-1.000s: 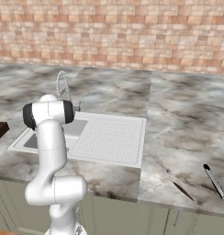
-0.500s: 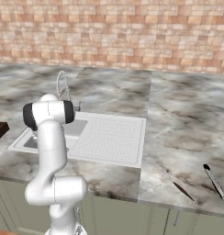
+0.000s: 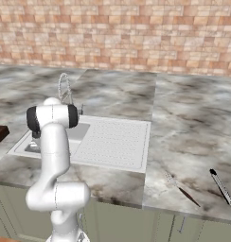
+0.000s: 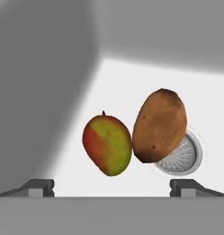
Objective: Pick up all produce items and place them in the sink. Turn on the sink faucet to wash them. Then turn the sink off and put them in the tray.
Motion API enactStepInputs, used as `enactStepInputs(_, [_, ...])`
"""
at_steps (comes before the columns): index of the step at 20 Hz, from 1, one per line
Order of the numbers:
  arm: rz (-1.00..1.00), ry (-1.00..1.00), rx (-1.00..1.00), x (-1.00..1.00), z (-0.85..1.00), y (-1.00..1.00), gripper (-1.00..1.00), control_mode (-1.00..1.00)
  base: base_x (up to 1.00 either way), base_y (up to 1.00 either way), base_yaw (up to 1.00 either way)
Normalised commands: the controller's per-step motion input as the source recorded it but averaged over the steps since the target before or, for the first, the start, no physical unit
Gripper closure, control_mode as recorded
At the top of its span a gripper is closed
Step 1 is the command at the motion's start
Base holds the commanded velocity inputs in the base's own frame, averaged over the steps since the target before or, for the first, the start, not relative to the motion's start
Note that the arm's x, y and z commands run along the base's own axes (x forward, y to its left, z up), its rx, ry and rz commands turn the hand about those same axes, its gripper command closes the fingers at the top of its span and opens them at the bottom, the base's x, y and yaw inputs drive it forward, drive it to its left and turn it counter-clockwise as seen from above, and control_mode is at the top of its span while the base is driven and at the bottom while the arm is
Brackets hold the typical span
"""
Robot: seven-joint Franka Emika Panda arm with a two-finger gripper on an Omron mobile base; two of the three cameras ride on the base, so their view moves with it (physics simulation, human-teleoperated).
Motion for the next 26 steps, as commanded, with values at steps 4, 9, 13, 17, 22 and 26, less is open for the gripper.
enactStepInputs(4, [0.06,0.00,0.00,0.00,0.05,0.19,-1.00,-1.00,0.00,0.00,0.00])
enactStepInputs(9, [0.00,0.00,-0.05,-0.07,0.33,0.11,-1.00,-1.00,0.00,0.00,0.00])
enactStepInputs(13, [0.00,0.05,-0.06,-0.12,0.41,0.15,-1.00,-1.00,0.00,0.00,0.00])
enactStepInputs(17, [0.00,0.16,-0.07,0.00,0.34,0.09,-1.00,-1.00,0.00,0.00,0.00])
enactStepInputs(22, [0.00,0.19,-0.07,0.00,0.38,0.06,-1.00,-1.00,0.00,0.00,0.00])
enactStepInputs(26, [0.00,0.16,-0.08,0.09,0.61,0.05,-1.00,-1.00,0.00,0.00,0.00])
